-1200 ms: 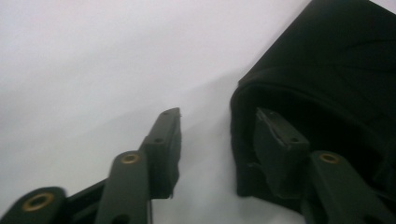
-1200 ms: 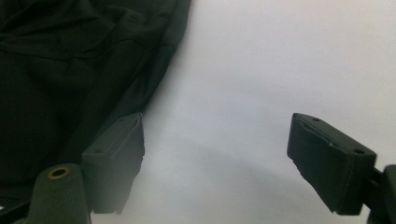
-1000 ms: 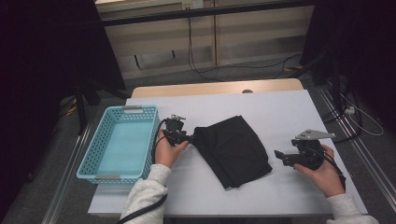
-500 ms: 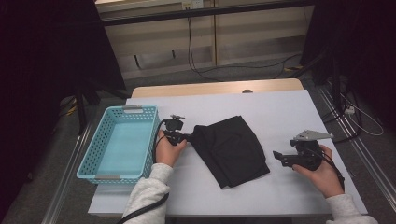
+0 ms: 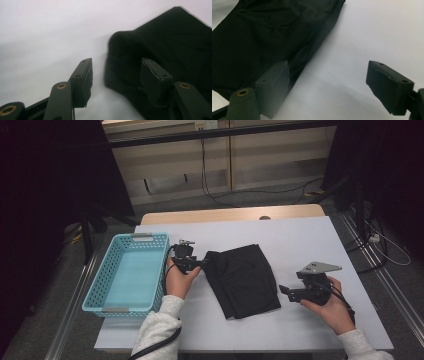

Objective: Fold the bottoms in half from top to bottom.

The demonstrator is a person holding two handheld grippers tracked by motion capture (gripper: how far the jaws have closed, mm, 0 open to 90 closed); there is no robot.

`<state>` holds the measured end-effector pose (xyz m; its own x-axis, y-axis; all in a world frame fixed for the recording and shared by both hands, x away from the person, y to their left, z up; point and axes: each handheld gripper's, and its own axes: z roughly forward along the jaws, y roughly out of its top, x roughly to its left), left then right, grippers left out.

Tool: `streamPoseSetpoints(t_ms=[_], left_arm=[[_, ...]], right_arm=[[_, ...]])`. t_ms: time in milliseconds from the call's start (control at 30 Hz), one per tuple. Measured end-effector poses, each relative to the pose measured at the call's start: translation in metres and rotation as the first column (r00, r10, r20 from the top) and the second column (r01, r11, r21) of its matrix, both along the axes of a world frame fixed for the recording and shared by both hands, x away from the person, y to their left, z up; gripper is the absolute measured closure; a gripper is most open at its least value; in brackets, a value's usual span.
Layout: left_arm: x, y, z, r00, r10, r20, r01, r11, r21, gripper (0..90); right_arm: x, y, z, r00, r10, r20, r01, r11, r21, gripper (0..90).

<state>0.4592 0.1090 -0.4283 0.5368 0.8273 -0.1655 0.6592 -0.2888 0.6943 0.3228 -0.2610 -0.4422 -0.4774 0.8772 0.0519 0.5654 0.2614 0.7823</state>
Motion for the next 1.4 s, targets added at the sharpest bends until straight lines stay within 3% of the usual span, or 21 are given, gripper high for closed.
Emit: streamPoseSetpoints(t_ms=[100,367,400,433,533,567,667,700,933,1033,1200,1267,1333,1367,1400], left_arm=[[-0.007,-0.014,0.004,0.9974,-0.071,-0.014,0.07,0.9966,-0.044,46.4],[-0.007,-0.033,-0.004,0.9954,-0.088,-0.039,0.085,0.9937,-0.073,58.3],[-0.007,-0.034,-0.006,0.9961,-0.079,-0.04,0.076,0.9943,-0.075,59.1],[-0.006,-0.035,-0.007,0.9962,-0.076,-0.042,0.073,0.9951,-0.067,59.1],[-0.002,-0.035,-0.013,0.9951,-0.063,-0.077,0.058,0.9963,-0.064,73.6],[-0.002,-0.035,-0.013,0.9951,-0.063,-0.077,0.058,0.9963,-0.064,78.6],[-0.001,-0.033,-0.016,0.9923,-0.06,-0.109,0.052,0.996,-0.072,85.8],[-0.001,-0.031,-0.016,0.9916,-0.062,-0.113,0.054,0.9959,-0.072,86.9],[-0.011,-0.017,-0.006,0.9873,-0.064,-0.145,0.044,0.9895,-0.138,87.5],[-0.017,-0.012,-0.008,0.9874,-0.063,-0.145,0.046,0.9916,-0.121,87.3],[-0.011,-0.008,-0.02,0.9864,-0.067,-0.15,0.049,0.9911,-0.124,84.7],[-0.01,-0.009,-0.019,0.9941,-0.057,-0.093,0.048,0.9943,-0.095,75.5],[-0.011,-0.01,-0.016,0.9959,-0.062,-0.067,0.056,0.9952,-0.08,65.2],[-0.011,-0.01,-0.014,0.9969,-0.059,-0.052,0.055,0.9958,-0.073,54.3],[-0.012,-0.009,-0.012,0.9975,-0.06,-0.037,0.058,0.9966,-0.058,54.3]], right_arm=[[0.001,0.006,-0.001,0.9999,0.014,0.0,-0.014,1.0,-0.008,17.9],[0.001,0.02,0.002,0.9997,0.025,0.008,-0.025,0.999,0.027,27.5],[0.001,0.026,0.003,0.9991,0.043,0.005,-0.043,0.998,0.039,33.7],[0.001,0.026,0.003,0.9991,0.043,0.005,-0.043,0.998,0.039,33.7],[0.003,0.039,-0.001,0.997,0.076,-0.014,-0.076,0.997,0.019,47.3],[0.003,0.039,-0.001,0.997,0.076,-0.014,-0.076,0.997,0.019,47.3],[0.004,0.048,-0.007,0.9939,0.098,-0.05,-0.099,0.995,-0.015,58.0],[0.005,0.051,-0.011,0.992,0.109,-0.064,-0.112,0.993,-0.035,65.8],[0.005,0.048,-0.011,0.9888,0.123,-0.084,-0.125,0.992,-0.017,80.3],[0.004,0.047,-0.009,0.988,0.128,-0.086,-0.129,0.992,-0.006,81.1],[0.001,0.049,-0.009,0.9854,0.136,-0.103,-0.137,0.991,0.0,80.7],[0.0,0.05,-0.01,0.985,0.137,-0.105,-0.138,0.99,-0.004,75.8],[-0.001,0.05,-0.009,0.985,0.141,-0.1,-0.143,0.99,-0.011,70.5],[-0.001,0.049,-0.008,0.9904,0.11,-0.084,-0.111,0.994,-0.007,60.0],[-0.001,0.049,-0.008,0.9904,0.11,-0.084,-0.111,0.994,-0.007,60.0]])
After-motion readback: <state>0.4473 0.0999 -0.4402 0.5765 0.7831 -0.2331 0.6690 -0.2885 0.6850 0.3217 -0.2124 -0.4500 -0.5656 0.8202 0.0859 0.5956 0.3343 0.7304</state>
